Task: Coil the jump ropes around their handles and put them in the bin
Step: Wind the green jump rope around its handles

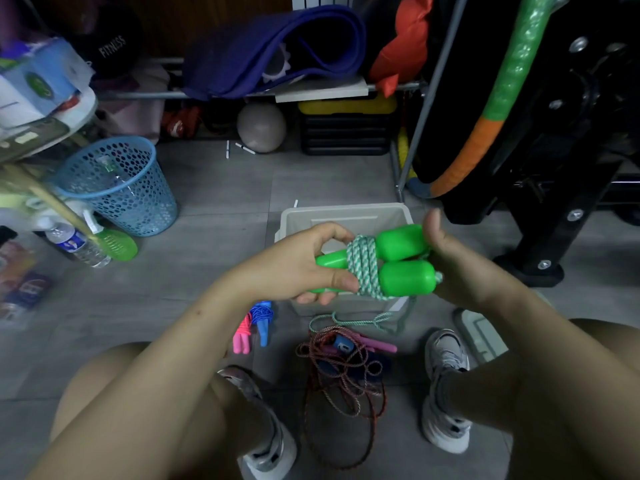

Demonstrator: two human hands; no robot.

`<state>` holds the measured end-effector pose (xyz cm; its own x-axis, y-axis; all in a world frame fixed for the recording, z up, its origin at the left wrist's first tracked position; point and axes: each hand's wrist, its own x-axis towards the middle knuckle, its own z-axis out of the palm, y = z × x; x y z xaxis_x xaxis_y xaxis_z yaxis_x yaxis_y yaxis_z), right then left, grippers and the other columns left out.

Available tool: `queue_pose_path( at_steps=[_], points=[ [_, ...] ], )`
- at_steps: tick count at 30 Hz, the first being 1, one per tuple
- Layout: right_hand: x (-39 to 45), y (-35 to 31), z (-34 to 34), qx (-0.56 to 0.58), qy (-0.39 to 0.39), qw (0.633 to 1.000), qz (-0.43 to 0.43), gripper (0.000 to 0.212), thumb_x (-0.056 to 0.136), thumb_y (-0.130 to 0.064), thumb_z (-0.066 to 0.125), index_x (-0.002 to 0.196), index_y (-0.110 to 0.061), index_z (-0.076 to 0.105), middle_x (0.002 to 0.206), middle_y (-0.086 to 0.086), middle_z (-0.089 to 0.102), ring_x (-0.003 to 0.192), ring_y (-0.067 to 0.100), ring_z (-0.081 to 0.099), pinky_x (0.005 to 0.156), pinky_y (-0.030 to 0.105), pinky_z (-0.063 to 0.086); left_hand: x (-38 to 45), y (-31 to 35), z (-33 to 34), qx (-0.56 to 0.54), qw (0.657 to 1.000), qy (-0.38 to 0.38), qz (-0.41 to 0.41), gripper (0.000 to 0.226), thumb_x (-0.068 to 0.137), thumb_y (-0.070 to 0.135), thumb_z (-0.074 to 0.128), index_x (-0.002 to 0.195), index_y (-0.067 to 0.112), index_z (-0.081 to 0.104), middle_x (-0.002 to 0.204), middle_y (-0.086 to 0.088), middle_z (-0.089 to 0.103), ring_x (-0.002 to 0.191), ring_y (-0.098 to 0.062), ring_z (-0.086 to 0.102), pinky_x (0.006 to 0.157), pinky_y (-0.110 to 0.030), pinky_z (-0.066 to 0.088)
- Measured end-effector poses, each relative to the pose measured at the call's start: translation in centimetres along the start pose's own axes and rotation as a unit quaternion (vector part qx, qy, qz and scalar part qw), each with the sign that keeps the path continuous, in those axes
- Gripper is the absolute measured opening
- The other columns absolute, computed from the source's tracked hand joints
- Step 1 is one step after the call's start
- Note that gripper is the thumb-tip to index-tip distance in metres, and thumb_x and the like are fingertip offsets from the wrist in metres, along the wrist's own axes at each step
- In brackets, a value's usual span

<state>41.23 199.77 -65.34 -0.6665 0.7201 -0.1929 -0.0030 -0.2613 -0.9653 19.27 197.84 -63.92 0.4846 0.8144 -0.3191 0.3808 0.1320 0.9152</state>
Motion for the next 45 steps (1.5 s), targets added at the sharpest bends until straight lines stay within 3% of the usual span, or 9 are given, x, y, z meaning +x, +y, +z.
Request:
queue_pose_path(
  at_steps=[4, 6, 9, 17, 25, 35, 38, 41, 45],
  points=[
    [0.8, 0.8, 0.9, 0.123, 0.021, 0.992, -0.034, 0.094, 0.057, -0.083, 0.057, 0.12, -0.013, 0.06, 0.106, 0.005, 0.066, 0.089, 0.013, 0.06, 0.067, 0.021, 0.047, 0.2, -0.2, -0.2, -0.075, 0.996, 0.028, 0.032, 0.077, 0.067, 0.04, 0.074, 0.133, 0.052, 0.036, 0.055, -0.01, 0.057, 0.04, -0.016, 0.034, 0.047, -0.027, 0.025],
    [1.2, 1.5, 1.1, 0.145, 0.023, 0.988, -0.042, 0.101, 0.061, -0.085, 0.05, 0.132, -0.013, 0.052, 0.124, 0.011, 0.053, 0.099, 0.023, 0.046, 0.078, 0.029, 0.04, 0.3, -0.2, -0.3, -0.101, 0.993, 0.048, 0.04, 0.074, 0.069, 0.04, 0.069, 0.132, 0.058, 0.033, 0.056, -0.011, 0.057, 0.041, -0.015, 0.034, 0.046, -0.024, 0.025],
    [1.5, 2.2, 1.4, 0.131, 0.022, 0.989, -0.065, 0.098, 0.065, -0.086, 0.045, 0.135, -0.017, 0.048, 0.123, 0.008, 0.05, 0.085, 0.019, 0.044, 0.08, 0.035, 0.029, 0.5, -0.1, -0.3, -0.117, 0.989, 0.078, 0.041, 0.064, 0.073, 0.036, 0.062, 0.13, 0.052, 0.039, 0.055, -0.009, 0.056, 0.038, -0.013, 0.033, 0.041, -0.019, 0.025],
    [1.9, 3.6, 2.7, -0.032, 0.187, 0.979, -0.072, 0.051, 0.061, -0.076, 0.066, 0.082, -0.029, 0.065, 0.07, -0.006, 0.057, 0.077, 0.023, 0.043, 0.075, 0.04, 0.038, 1.4, -0.4, 0.7, -0.12, 0.978, 0.159, 0.059, 0.028, 0.089, 0.017, 0.063, 0.105, 0.039, 0.064, 0.052, -0.005, 0.053, 0.043, -0.019, 0.038, 0.038, -0.017, 0.027],
    [2.6, 3.6, 4.6, 0.038, 0.241, 0.967, -0.081, 0.025, 0.086, -0.031, 0.057, 0.082, -0.007, 0.066, 0.063, 0.006, 0.043, 0.055, 0.007, 0.037, 0.054, 0.018, 0.032, 2.4, 0.1, 1.2, -0.115, 0.965, 0.233, 0.023, 0.014, 0.088, 0.025, 0.066, 0.075, 0.02, 0.065, 0.052, -0.004, 0.055, 0.037, -0.014, 0.037, 0.037, -0.016, 0.026],
    [2.8, 2.4, 4.5, -0.079, 0.322, 0.943, -0.042, 0.039, 0.089, -0.031, 0.061, 0.052, -0.018, 0.056, 0.036, -0.012, 0.037, 0.036, 0.002, 0.029, 0.045, 0.02, 0.025, 2.8, -0.3, 1.3, -0.112, 0.963, 0.245, 0.02, 0.019, 0.091, 0.026, 0.062, 0.073, 0.018, 0.063, 0.055, -0.006, 0.055, 0.038, -0.016, 0.035, 0.038, -0.016, 0.025],
    [2.4, 2.0, 4.4, -0.201, 0.285, 0.937, -0.025, 0.025, 0.088, -0.031, 0.063, 0.065, -0.022, 0.065, 0.043, -0.012, 0.05, 0.041, 0.001, 0.044, 0.048, 0.016, 0.033, 2.6, -0.6, 0.4, -0.083, 0.971, 0.226, 0.006, 0.017, 0.094, 0.03, 0.057, 0.08, 0.02, 0.059, 0.061, -0.005, 0.057, 0.039, -0.014, 0.038, 0.039, -0.017, 0.027],
    [1.5, 1.6, 3.9, -0.387, 0.261, 0.883, -0.034, 0.018, 0.088, -0.034, 0.061, 0.085, -0.017, 0.068, 0.063, -0.008, 0.062, 0.062, 0.009, 0.06, 0.062, 0.028, 0.047, 2.6, -0.9, -0.4, -0.047, 0.979, 0.2, -0.011, 0.011, 0.098, 0.031, 0.049, 0.09, 0.023, 0.05, 0.067, -0.003, 0.054, 0.045, -0.014, 0.04, 0.041, -0.018, 0.03],
    [0.8, 0.9, 3.7, -0.467, 0.228, 0.852, -0.067, 0.024, 0.094, -0.032, 0.05, 0.081, -0.017, 0.064, 0.059, 0.0, 0.061, 0.059, 0.016, 0.058, 0.059, 0.035, 0.045, 2.8, -1.2, -0.4, -0.05, 0.988, 0.142, -0.036, 0.028, 0.098, 0.028, 0.049, 0.122, 0.016, 0.041, 0.074, -0.003, 0.054, 0.053, -0.014, 0.043, 0.045, -0.022, 0.035]
  ],
)
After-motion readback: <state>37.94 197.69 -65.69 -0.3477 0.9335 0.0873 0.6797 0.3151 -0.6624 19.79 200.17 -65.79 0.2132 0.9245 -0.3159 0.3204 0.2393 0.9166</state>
